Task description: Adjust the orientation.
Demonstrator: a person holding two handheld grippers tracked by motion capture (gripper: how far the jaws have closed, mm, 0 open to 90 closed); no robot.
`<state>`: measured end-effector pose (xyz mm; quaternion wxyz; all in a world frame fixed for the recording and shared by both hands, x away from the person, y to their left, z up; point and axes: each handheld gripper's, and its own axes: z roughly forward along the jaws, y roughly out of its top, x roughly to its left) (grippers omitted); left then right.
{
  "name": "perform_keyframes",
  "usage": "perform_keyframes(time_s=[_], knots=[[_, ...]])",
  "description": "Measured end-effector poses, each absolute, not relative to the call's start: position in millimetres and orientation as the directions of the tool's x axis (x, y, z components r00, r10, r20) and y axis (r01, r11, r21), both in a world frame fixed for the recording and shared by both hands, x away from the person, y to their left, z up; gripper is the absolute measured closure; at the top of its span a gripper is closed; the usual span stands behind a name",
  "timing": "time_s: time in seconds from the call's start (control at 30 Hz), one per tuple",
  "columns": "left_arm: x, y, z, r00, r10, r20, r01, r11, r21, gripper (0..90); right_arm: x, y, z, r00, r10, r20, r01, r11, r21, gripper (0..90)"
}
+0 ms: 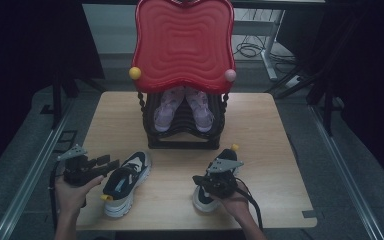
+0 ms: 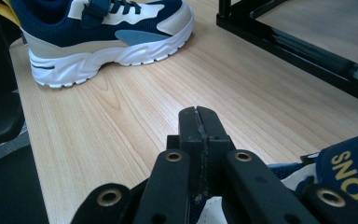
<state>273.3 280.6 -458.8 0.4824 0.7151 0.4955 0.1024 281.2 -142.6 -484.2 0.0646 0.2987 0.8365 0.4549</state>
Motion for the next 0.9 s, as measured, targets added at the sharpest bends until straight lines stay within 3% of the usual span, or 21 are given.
perform_keyframes(time_s=[0.9], knots=[[273, 282, -460, 0.485, 0.807, -0.338, 0.617, -0.042, 0.786, 46.6, 277, -134, -499, -0.81, 0.578, 0.099, 0.46, 0.522, 0.718, 89.1]])
